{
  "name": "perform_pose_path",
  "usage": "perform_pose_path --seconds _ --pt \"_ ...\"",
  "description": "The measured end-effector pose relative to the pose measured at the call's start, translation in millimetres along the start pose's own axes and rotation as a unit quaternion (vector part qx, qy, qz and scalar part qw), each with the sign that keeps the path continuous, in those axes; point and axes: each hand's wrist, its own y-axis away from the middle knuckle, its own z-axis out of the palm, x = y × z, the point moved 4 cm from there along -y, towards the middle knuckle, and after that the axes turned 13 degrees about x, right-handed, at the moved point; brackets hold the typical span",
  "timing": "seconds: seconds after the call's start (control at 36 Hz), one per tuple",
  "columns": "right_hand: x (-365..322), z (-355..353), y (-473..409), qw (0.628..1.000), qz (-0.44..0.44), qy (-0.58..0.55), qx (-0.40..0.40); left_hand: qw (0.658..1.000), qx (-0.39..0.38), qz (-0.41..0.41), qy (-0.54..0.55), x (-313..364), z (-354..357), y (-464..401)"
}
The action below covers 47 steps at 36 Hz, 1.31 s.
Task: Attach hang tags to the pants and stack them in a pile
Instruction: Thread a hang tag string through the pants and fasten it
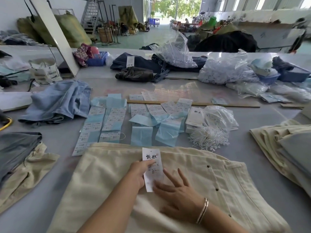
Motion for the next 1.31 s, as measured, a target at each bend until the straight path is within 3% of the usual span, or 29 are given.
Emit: perform_pose_path --seconds 0.08,0.17,0.19,0.28,0.36,0.47,0.61,0.81,0.92,1.0,1.08,1.22,1.31 --pt "30.3 -12.8 6.0 0.965 0.089 -0.244 0.038 0.999 0.011 0.034 -0.021 -3.0 -1.0 -2.9" --pt "99.6 -29.0 15.0 0.908 0.304 -0.228 0.176 0.981 0.056 0.143 -0.122 -4.6 0.3 -5.5" --pt "125.7 -29.1 20.3 0.881 0.382 -0.209 0.185 0.967 0.079 0.183 -0.162 -4.2 1.1 -4.4" --pt "191.3 -16.4 34.3 0.833 0.528 -0.14 0.084 0.938 0.118 0.244 -0.217 -3.6 3.8 0.9" --pt "218.2 2.0 37.7 0.836 0.54 -0.094 -0.034 0.929 0.125 0.256 -0.236 -2.5 4.6 1.9" --pt "216.2 17.2 27.6 0.843 0.528 -0.066 -0.085 0.927 0.123 0.255 -0.244 -3.2 4.5 0.7" --pt "215.1 23.8 19.3 0.839 0.54 -0.016 -0.057 0.926 0.136 0.253 -0.244 -3.8 4.0 1.4" --pt "231.3 25.0 17.4 0.829 0.546 -0.025 -0.119 0.925 0.13 0.257 -0.25 -3.8 4.1 1.3" --pt "251.1 5.6 16.4 0.8 0.59 -0.103 -0.022 0.928 0.123 0.255 -0.243 -3.8 4.1 0.3" --pt "264.7 -11.6 14.4 0.752 0.626 -0.186 0.096 0.926 0.122 0.258 -0.247 -3.2 4.3 0.1" --pt "272.0 -25.1 7.4 0.667 0.651 -0.303 0.2 0.926 0.123 0.259 -0.247 -2.8 4.5 0.3" --pt "276.3 -31.5 -14.7 0.599 0.665 -0.399 0.202 0.926 0.121 0.257 -0.247 -1.8 4.5 2.5" --pt "281.8 -36.4 -23.5 0.483 0.669 -0.501 0.26 0.929 0.118 0.254 -0.243 -1.2 4.4 2.9"
